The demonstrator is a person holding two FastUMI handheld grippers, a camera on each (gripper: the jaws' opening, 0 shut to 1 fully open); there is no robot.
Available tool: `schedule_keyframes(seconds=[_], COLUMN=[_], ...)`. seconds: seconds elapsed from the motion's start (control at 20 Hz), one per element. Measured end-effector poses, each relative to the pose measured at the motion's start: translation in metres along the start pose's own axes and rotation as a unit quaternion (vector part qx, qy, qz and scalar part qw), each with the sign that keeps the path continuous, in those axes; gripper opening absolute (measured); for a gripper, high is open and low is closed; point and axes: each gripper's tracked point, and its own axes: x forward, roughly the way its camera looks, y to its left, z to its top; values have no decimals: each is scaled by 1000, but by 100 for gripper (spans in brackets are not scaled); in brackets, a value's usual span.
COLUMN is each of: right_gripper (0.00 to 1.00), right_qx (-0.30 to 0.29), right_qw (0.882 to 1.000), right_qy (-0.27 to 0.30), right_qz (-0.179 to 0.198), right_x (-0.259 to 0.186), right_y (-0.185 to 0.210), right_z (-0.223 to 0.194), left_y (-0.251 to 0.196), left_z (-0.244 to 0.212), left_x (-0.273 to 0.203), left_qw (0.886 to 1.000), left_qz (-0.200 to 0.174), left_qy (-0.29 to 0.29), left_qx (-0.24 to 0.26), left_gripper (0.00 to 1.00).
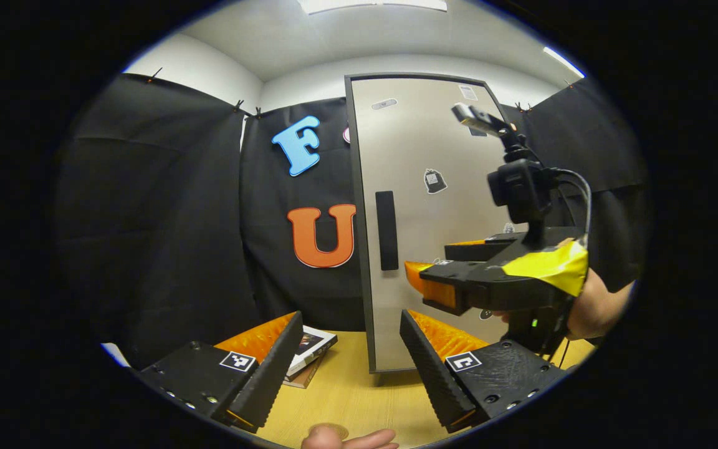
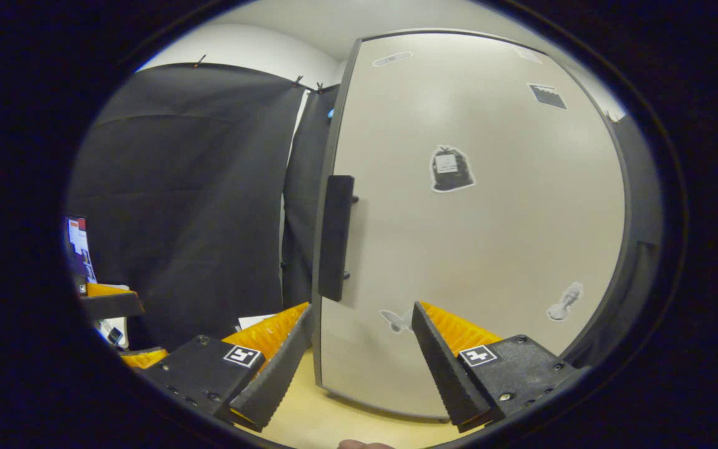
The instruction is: Open the cabinet door with the right hand, grasp the bottle in the cabinet with the left hand and place it on the coaster, then close the cabinet door with the right hand.
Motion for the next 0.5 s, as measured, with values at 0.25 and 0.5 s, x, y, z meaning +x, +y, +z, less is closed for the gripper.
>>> schedule_keyframes(seconds=[0.25, 0.5], right_gripper=[100, 100], right_qx=[19, 23], right_qw=[1000, 1000], right_qy=[9, -8], right_qz=[20, 18], right_x=[23, 39], right_y=[16, 15], right_z=[-4, 13], left_y=[7, 14], left_z=[-11, -15], left_x=[-8, -7], left_qw=[1000, 1000], left_qz=[7, 8], left_qy=[20, 28], left_qx=[0, -5], left_gripper=[95, 95])
